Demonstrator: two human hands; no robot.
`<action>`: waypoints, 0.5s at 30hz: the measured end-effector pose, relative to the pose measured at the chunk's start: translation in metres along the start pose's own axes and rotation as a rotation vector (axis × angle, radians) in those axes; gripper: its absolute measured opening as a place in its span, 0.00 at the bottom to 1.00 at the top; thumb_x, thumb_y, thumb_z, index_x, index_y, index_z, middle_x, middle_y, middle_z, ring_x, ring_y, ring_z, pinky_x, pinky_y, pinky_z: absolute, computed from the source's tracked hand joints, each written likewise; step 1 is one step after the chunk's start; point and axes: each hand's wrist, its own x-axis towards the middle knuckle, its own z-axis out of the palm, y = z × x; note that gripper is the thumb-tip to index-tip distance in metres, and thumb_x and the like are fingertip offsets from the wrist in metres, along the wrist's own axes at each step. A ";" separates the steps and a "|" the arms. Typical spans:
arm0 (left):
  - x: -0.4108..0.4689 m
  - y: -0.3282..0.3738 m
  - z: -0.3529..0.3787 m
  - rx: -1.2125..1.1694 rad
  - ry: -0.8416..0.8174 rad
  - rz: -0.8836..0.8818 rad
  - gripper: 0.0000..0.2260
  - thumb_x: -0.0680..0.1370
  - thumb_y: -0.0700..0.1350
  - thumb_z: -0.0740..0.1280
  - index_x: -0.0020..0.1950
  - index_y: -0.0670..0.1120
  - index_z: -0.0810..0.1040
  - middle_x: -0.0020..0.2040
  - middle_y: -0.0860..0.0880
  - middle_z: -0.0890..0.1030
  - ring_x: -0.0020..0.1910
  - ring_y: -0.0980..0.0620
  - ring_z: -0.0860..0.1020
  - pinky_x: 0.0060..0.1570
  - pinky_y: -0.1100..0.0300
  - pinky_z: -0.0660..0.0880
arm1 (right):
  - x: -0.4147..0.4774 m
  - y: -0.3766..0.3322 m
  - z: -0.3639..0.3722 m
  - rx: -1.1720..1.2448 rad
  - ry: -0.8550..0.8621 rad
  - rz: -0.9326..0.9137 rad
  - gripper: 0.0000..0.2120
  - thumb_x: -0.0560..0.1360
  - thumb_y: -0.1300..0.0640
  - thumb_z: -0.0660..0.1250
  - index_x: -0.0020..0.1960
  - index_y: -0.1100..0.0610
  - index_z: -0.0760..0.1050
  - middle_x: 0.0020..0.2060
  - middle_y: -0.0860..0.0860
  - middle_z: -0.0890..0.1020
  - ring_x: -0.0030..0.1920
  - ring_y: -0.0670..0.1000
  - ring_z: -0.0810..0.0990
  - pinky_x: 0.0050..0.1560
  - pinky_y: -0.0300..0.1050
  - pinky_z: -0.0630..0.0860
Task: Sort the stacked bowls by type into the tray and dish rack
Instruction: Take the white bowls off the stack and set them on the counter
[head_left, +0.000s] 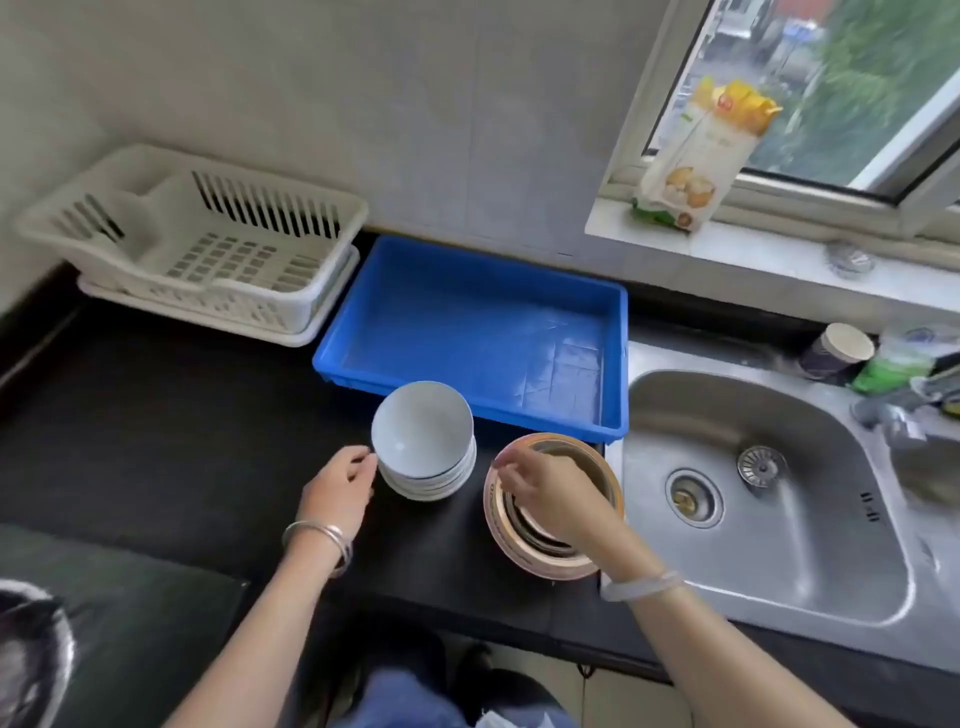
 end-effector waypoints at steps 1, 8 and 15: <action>0.006 0.004 0.000 0.035 0.044 0.038 0.15 0.79 0.48 0.59 0.65 0.48 0.72 0.57 0.47 0.79 0.53 0.46 0.79 0.59 0.47 0.75 | 0.015 -0.005 0.001 -0.021 0.056 -0.017 0.12 0.80 0.49 0.58 0.61 0.48 0.74 0.49 0.49 0.83 0.44 0.49 0.80 0.39 0.40 0.73; 0.024 0.014 0.008 0.038 0.022 0.086 0.15 0.77 0.44 0.61 0.64 0.48 0.73 0.59 0.45 0.79 0.56 0.45 0.77 0.57 0.45 0.76 | 0.070 -0.039 0.014 -0.136 0.174 0.066 0.16 0.77 0.46 0.60 0.56 0.57 0.74 0.48 0.55 0.82 0.48 0.59 0.78 0.42 0.47 0.72; 0.033 0.006 0.006 0.001 0.026 0.089 0.15 0.78 0.44 0.61 0.65 0.47 0.73 0.57 0.46 0.79 0.54 0.46 0.78 0.56 0.46 0.77 | 0.085 -0.056 0.019 -0.342 0.258 0.022 0.03 0.78 0.64 0.59 0.49 0.62 0.71 0.44 0.59 0.80 0.38 0.57 0.72 0.37 0.45 0.66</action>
